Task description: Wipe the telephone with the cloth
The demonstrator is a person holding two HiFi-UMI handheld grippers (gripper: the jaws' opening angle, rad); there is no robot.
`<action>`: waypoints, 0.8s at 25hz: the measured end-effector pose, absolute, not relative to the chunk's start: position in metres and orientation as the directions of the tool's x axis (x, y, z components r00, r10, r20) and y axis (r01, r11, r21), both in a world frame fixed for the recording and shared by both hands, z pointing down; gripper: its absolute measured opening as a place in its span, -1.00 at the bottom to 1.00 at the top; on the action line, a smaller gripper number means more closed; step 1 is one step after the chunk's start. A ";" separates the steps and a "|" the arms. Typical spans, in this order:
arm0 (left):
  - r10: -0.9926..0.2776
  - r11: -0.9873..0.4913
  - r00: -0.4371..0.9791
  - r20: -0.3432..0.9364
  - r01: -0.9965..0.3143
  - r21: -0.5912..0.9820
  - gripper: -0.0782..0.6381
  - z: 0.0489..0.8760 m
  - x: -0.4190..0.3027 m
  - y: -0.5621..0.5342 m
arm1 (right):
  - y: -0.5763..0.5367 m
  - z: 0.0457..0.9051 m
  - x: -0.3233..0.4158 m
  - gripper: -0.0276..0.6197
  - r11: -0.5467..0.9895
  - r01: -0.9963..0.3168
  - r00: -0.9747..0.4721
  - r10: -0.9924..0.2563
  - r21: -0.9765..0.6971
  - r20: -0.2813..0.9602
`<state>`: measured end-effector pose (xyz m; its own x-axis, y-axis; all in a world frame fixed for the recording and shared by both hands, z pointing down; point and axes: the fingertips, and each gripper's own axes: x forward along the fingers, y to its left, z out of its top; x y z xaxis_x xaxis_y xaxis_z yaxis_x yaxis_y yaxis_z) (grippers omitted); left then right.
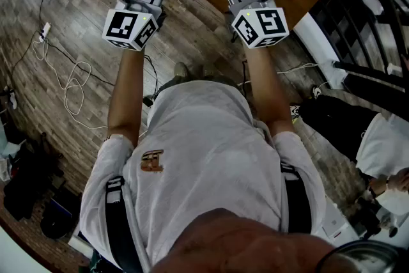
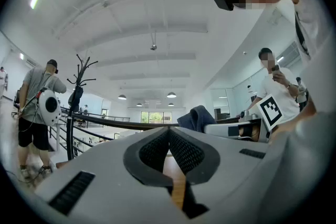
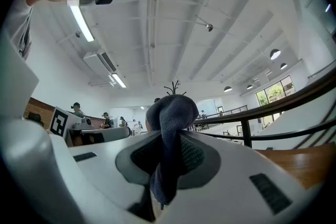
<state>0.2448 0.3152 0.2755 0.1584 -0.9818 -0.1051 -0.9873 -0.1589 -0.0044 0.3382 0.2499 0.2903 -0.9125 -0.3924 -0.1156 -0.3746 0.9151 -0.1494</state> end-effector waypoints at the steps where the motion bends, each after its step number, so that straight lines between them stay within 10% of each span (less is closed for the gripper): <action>1: -0.982 -0.160 0.159 -0.105 -0.987 -0.005 -0.73 0.275 0.243 0.315 | 0.250 0.291 0.337 -0.67 0.915 -0.376 -0.912 -0.393 -0.149 -0.115; 20: -0.977 -0.166 0.165 -0.132 -0.986 -0.005 -0.73 0.271 0.219 0.333 | 0.268 0.292 0.313 -0.67 0.909 -0.393 -0.908 -0.408 -0.141 -0.100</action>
